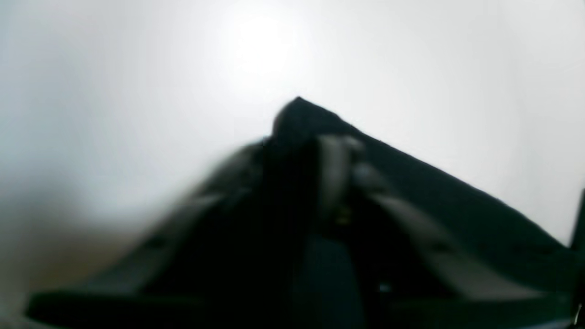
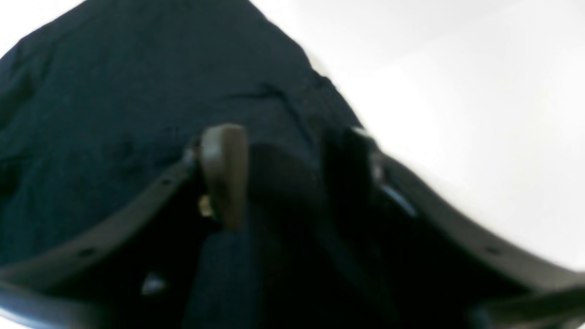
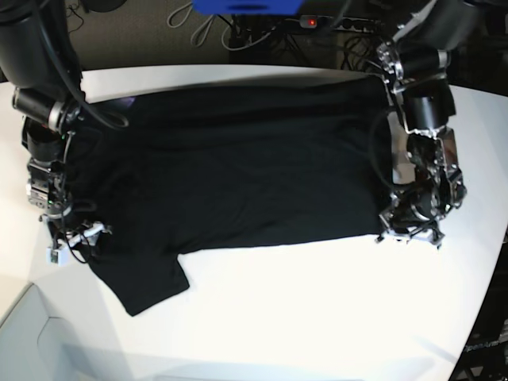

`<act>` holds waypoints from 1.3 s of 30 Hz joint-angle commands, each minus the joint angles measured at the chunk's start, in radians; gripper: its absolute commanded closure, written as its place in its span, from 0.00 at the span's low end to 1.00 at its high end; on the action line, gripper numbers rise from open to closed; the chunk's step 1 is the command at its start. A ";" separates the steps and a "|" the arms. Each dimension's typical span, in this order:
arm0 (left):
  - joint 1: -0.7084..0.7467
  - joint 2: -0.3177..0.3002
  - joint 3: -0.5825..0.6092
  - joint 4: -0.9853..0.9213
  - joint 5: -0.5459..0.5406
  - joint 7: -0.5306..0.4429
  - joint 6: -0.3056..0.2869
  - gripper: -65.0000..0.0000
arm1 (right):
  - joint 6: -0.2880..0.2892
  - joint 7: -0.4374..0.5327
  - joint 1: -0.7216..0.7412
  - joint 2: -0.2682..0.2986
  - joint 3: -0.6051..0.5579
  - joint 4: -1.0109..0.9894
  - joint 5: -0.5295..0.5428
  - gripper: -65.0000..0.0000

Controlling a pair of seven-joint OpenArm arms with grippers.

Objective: Layout the t-shirt on the table in an organized manner, then fold the t-shirt properly
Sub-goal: 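Lift the hem corners and fold them toward the collar with both grippers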

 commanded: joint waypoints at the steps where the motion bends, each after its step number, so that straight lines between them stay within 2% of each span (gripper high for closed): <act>1: 0.010 0.000 0.020 -0.030 0.020 0.037 0.017 1.00 | -0.002 -0.011 0.021 0.006 0.000 0.005 0.002 0.66; 4: -0.003 -0.008 0.072 -0.036 0.028 -0.018 0.020 0.97 | -0.002 -0.046 0.019 0.004 0.001 0.005 0.002 0.87; 6: -0.004 -0.011 0.104 -0.033 0.028 -0.071 0.018 1.00 | -0.002 -0.063 0.019 -0.002 0.001 0.008 0.002 1.00; 11: -0.086 -0.048 0.210 -0.047 0.028 -0.138 0.018 1.00 | -0.002 -0.087 0.021 -0.020 0.004 0.011 0.002 1.00; 18: -0.182 -0.055 0.224 -0.047 0.028 -0.141 0.018 1.00 | -0.002 -0.081 0.019 -0.022 0.012 0.028 0.006 1.00; 21: -0.216 -0.060 0.224 -0.047 0.026 -0.140 0.018 1.00 | -0.002 -0.091 -0.004 -0.031 0.095 0.125 0.006 1.00; 26: -0.256 -0.060 0.225 -0.047 0.028 -0.141 0.017 1.00 | -0.002 -0.110 -0.055 -0.083 0.207 0.298 0.006 1.00; 30: -0.262 -0.058 0.225 -0.045 0.028 -0.133 0.017 1.00 | -0.002 -0.163 -0.105 -0.123 0.227 0.409 0.006 1.00; 34: -0.245 -0.058 0.225 -0.027 0.017 -0.132 0.017 1.00 | 0.000 -0.166 -0.153 -0.158 0.227 0.492 0.006 1.00; 39: -0.168 -0.055 0.219 0.084 0.017 -0.130 0.017 1.00 | 0.000 -0.166 -0.210 -0.171 0.227 0.588 0.006 1.00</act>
